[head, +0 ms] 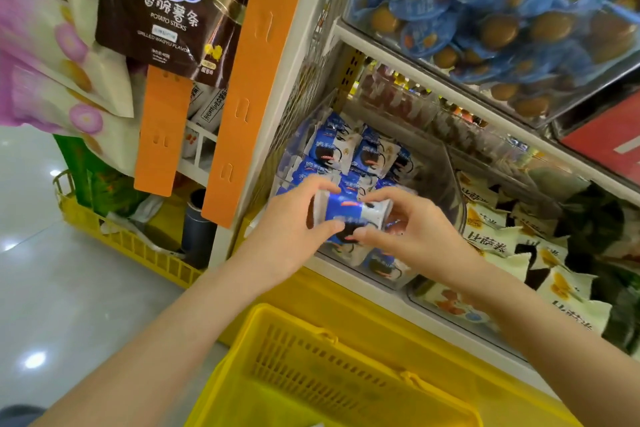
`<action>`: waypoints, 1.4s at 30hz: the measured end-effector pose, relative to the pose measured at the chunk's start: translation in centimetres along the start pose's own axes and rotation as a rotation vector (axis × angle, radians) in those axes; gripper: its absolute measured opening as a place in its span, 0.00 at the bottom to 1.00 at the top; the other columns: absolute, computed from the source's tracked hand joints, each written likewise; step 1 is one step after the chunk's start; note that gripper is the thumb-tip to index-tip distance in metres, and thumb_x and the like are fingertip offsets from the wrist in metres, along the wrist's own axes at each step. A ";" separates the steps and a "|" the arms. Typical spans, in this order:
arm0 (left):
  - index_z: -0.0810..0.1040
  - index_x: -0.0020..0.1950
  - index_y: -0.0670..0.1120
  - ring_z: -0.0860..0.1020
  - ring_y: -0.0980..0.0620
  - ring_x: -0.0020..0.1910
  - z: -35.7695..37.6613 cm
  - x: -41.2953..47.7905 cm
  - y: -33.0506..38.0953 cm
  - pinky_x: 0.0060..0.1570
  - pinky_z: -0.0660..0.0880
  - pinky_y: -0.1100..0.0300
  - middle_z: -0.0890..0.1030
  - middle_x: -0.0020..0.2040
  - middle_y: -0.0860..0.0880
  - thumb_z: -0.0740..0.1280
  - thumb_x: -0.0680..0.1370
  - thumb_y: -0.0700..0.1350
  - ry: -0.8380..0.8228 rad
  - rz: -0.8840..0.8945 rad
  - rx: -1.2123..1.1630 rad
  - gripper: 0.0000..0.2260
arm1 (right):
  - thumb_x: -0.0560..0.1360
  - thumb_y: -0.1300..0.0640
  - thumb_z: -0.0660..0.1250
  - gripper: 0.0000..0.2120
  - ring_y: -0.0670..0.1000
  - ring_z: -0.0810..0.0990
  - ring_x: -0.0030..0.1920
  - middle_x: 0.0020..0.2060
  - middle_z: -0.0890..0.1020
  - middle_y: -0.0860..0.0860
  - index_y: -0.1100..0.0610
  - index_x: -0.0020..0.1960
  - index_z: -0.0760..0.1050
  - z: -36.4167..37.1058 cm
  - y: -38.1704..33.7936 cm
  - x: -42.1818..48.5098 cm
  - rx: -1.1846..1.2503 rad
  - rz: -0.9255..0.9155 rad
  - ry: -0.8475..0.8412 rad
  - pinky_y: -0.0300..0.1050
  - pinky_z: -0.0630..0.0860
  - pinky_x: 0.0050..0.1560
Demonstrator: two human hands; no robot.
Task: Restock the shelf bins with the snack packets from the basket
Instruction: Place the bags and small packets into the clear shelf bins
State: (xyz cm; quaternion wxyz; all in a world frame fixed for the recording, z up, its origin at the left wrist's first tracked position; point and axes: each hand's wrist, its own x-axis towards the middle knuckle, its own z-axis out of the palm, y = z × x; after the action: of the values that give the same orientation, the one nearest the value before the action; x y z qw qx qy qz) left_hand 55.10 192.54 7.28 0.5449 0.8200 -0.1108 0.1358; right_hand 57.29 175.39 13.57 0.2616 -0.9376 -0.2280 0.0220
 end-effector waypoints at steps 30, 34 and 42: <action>0.72 0.64 0.50 0.67 0.52 0.65 1.2 1.3 -3.0 0.70 0.50 0.59 0.75 0.61 0.51 0.56 0.80 0.46 0.034 0.239 0.616 0.13 | 0.79 0.45 0.52 0.21 0.43 0.71 0.59 0.67 0.69 0.48 0.50 0.70 0.64 2.6 4.5 0.6 -0.110 0.081 0.290 0.39 0.66 0.59; 0.65 0.71 0.49 0.56 0.50 0.74 2.2 -1.0 -2.5 0.70 0.48 0.58 0.64 0.72 0.49 0.56 0.81 0.45 0.012 0.168 0.596 0.18 | 0.77 0.44 0.49 0.27 0.41 0.58 0.72 0.72 0.64 0.47 0.53 0.73 0.61 3.8 5.5 -6.5 -0.315 -0.059 0.190 0.36 0.53 0.72; 0.76 0.58 0.45 0.76 0.48 0.54 9.0 -8.3 -4.3 0.53 0.72 0.55 0.77 0.54 0.47 0.58 0.78 0.46 -0.121 0.292 0.614 0.12 | 0.78 0.52 0.56 0.15 0.49 0.72 0.59 0.57 0.74 0.49 0.56 0.62 0.71 9.4 13.4 -17.4 -0.137 0.185 0.187 0.32 0.62 0.57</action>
State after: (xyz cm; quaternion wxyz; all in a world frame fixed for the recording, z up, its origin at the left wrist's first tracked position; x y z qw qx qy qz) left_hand 49.65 186.13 -2.61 0.2400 0.9277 -0.2132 0.1906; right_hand 45.75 162.10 -2.55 0.2139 -0.9682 -0.1162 -0.0572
